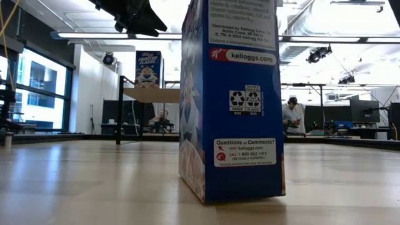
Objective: Stack cereal on shelf
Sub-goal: Put the orange cereal box on the shelf
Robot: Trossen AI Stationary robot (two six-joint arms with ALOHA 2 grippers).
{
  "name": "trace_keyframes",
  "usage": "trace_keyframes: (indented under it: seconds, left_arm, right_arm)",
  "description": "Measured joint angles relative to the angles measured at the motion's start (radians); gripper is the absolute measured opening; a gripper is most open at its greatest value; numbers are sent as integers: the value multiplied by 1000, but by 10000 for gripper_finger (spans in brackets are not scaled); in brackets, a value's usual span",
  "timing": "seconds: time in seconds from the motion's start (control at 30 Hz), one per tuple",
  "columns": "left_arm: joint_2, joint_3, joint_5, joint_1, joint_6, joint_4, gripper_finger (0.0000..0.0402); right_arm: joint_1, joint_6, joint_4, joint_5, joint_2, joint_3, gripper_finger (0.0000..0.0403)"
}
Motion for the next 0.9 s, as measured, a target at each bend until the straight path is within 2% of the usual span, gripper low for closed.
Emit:
trace_keyframes:
  seconds: [0.57, 0.73, 0.9]
  left_arm:
    - [0, 0, 0, 0, 0, 0, 255]
    - [0, 0, 0, 0, 0, -1, 255]
    - [-2, 0, 38, -31, -6, -34, 255]
  right_arm:
    - [14, 120, -169, 7, -50, -11, 211]
    - [25, 151, -179, 9, -88, -110, 211]
    - [39, 165, -74, 18, -175, -299, 211]
